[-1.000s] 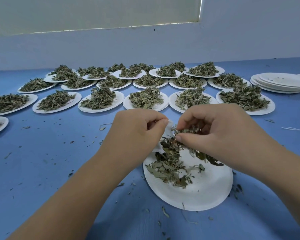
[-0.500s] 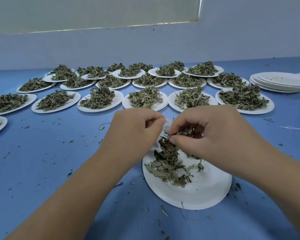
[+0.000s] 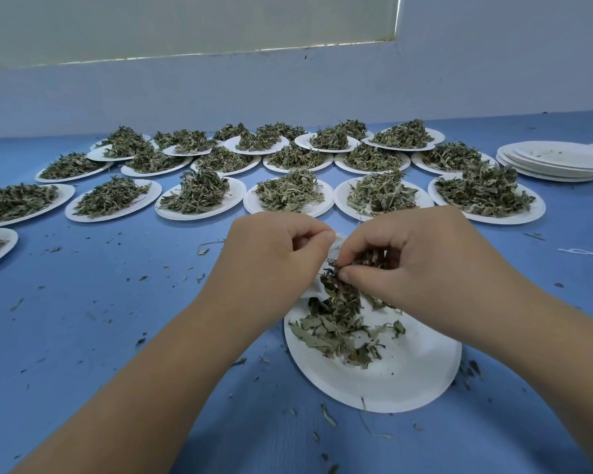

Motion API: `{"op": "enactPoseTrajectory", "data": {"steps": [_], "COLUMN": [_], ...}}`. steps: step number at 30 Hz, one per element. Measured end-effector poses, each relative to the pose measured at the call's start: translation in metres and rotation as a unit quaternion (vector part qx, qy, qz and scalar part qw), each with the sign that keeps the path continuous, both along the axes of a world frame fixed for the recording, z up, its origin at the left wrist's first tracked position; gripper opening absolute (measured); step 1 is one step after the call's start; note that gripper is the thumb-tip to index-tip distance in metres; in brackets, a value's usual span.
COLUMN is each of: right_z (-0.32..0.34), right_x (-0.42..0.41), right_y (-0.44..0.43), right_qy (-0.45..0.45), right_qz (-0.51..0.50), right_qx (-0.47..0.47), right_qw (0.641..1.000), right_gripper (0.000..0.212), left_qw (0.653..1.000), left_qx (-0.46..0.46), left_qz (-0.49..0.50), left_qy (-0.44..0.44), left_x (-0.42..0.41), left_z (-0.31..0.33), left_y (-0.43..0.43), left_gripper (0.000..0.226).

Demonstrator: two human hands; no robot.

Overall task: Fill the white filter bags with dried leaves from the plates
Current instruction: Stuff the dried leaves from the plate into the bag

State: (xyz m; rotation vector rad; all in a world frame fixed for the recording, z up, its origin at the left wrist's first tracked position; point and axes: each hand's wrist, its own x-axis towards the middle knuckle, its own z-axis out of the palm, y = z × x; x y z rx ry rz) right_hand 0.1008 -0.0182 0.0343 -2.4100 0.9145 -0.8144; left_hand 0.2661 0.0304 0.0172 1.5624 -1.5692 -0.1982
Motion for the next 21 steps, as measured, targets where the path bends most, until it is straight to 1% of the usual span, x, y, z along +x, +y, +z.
{"op": "enactPoseTrajectory", "data": {"steps": [4,7,10,16,18,21], "right_z": [0.0,-0.001,-0.004,-0.006,-0.006,-0.005], "right_x": [0.003,0.007,0.01,0.014,0.012,0.008], "right_y": [0.0,0.001,0.0,0.001,0.0,-0.002], "right_qy": [0.019,0.027,0.03,0.029,0.012,-0.012], "right_qz": [-0.001,-0.009,-0.021,-0.011,-0.003,0.013], "right_qx": [-0.028,-0.063,-0.07,-0.112,-0.101,-0.061], "right_qw": [0.999,0.998,0.997,0.993,0.995,0.998], "right_gripper": [0.006,0.018,0.029,0.027,0.026,0.027], "left_qw": [1.0,1.0,1.0,0.999,0.999,0.999], "left_qx": [0.009,0.013,0.014,0.022,0.016,0.014], "left_qz": [-0.008,-0.016,-0.022,-0.013,-0.011,-0.014], "left_qy": [0.004,0.014,0.017,0.027,0.026,0.027], "left_x": [-0.002,-0.002,-0.003,-0.006,-0.005,-0.005], "left_z": [0.0,0.001,0.002,0.002,0.003,0.003], "left_y": [0.0,-0.001,0.0,0.0,0.0,0.0], "left_gripper": [0.017,0.017,0.021,0.028,0.03,0.023]}}
